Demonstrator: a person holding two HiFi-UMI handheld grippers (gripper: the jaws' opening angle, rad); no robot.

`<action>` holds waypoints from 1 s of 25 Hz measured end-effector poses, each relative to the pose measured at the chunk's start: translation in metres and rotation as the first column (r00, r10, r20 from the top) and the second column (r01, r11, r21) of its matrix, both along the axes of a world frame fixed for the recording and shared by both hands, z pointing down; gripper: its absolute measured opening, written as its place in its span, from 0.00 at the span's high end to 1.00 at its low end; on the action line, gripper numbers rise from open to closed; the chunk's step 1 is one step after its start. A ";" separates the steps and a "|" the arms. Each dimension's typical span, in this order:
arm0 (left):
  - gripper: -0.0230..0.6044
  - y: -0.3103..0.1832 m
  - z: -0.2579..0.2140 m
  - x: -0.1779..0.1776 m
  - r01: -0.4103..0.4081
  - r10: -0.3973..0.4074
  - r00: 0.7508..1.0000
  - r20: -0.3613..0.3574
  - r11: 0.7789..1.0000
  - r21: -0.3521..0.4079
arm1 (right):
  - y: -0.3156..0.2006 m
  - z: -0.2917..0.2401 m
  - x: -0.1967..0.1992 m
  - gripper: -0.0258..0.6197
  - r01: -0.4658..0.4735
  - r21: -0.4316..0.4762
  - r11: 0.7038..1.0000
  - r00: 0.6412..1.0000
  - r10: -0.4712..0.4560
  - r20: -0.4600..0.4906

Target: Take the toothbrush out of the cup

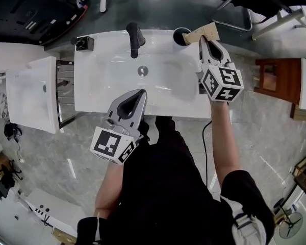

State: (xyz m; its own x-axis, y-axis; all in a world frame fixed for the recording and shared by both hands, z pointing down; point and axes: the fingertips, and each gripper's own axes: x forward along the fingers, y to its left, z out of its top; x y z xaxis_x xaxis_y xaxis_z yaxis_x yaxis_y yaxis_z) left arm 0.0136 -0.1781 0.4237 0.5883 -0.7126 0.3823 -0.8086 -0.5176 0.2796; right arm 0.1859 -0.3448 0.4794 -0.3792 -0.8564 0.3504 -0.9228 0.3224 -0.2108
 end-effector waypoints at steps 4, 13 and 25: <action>0.94 0.010 -0.007 -0.007 -0.030 0.031 0.999 -0.031 0.999 0.021 | 0.012 -0.026 0.001 0.91 -0.042 0.054 0.998 0.999 0.041 0.018; 0.94 0.039 -0.024 -0.055 -0.080 0.085 0.992 -0.095 0.995 0.054 | 0.068 -0.066 -0.025 0.91 -0.121 0.090 0.989 0.992 0.116 0.052; 0.94 0.068 -0.036 -0.100 -0.207 0.222 0.963 -0.152 0.972 0.111 | 0.175 -0.084 -0.070 0.91 -0.225 0.065 0.972 0.967 0.215 0.135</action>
